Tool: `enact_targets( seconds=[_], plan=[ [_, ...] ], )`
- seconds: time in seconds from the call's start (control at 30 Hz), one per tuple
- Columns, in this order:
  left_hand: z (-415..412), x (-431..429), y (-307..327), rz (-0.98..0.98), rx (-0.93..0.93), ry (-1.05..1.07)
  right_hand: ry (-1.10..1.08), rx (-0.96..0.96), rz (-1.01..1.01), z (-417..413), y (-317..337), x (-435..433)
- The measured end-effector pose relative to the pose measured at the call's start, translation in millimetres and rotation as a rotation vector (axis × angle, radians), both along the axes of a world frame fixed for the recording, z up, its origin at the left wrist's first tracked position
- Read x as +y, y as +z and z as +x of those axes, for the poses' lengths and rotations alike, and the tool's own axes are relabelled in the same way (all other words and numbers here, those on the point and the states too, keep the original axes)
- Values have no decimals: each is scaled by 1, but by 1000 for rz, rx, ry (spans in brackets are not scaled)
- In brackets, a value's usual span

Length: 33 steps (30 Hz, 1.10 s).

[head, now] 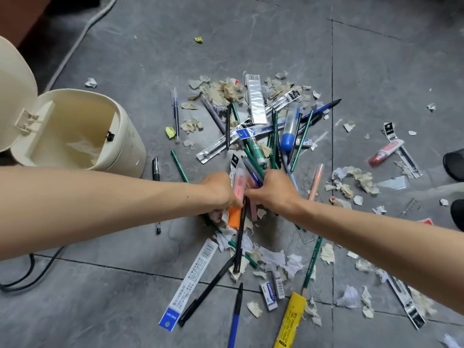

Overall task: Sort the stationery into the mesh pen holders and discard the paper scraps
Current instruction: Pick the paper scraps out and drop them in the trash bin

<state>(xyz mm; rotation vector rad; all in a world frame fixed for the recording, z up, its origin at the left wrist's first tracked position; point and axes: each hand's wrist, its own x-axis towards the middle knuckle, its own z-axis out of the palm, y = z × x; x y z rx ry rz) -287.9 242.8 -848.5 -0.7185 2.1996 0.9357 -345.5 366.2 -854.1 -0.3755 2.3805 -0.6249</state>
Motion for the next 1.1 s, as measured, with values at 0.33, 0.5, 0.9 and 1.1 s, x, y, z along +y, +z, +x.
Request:
enact_targets(
  seconds=[0.33,0.5,0.9,1.1],
  plan=[
    [7,2,1,-55,-73,-94,-214,-141,-23,-2,10,14],
    [2,5,5,-108,10,-262,-386,-225,-107,-27,27,20],
    [-14,2,1,66,200,-218,-552,-573,-405,-68,41,44],
    [-44,-8,17,215,212,78,-563,-506,-427,-76,38,46]
  ],
)
